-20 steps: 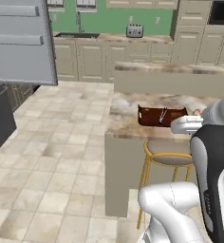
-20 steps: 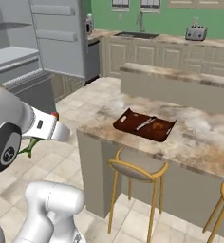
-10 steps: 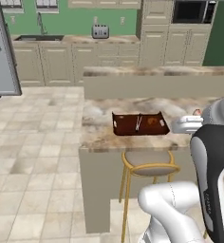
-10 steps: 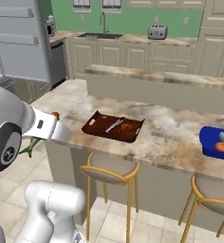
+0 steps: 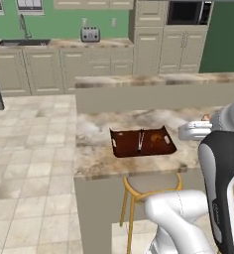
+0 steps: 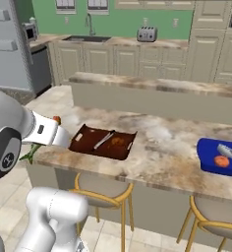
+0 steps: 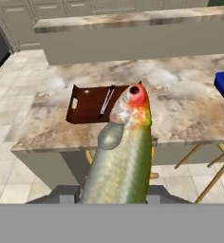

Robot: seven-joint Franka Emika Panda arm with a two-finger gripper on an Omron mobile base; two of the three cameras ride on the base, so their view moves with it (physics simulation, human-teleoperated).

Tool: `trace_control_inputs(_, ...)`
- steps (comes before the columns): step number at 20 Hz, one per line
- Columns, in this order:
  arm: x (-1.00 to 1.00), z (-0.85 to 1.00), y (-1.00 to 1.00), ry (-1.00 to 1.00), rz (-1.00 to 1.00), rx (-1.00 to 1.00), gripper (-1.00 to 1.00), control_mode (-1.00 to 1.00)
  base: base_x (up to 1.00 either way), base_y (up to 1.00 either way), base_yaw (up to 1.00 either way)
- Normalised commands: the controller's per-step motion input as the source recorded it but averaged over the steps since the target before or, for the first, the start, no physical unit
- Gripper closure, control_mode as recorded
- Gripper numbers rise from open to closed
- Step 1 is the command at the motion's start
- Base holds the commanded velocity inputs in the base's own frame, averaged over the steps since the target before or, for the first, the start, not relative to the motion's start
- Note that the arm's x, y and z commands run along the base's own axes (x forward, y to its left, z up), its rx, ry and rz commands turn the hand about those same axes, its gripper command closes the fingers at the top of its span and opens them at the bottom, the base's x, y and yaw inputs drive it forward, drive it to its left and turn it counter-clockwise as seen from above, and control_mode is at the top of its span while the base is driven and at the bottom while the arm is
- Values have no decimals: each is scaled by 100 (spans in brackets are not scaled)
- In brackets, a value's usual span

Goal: Gather the squash and mushroom from the fridge and place them on a tray on the dining counter. Then gather the chicken drumstick and fish from the fridge and place them on the other tray.

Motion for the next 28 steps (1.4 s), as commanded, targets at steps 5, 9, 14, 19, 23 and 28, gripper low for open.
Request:
trace_control_inputs(5, 0, 0, 0, 0, 0, 0, 100, 100, 69, 28, -17)
trace_control_inputs(9, 0, 0, 0, 0, 0, 0, 100, 100, 88, 49, -15)
trace_control_inputs(14, 80, -19, 48, 6, -6, 0, 100, -100, 19, 10, -3)
trace_control_inputs(19, 89, -60, 56, 8, 0, 0, 100, -100, 0, 0, 0)
trace_control_inputs(23, 75, -50, 21, 9, 4, 3, 100, -100, 0, 0, 0)
trace_control_inputs(28, 71, -53, 4, 9, 5, 8, 100, -100, 0, 0, 0)
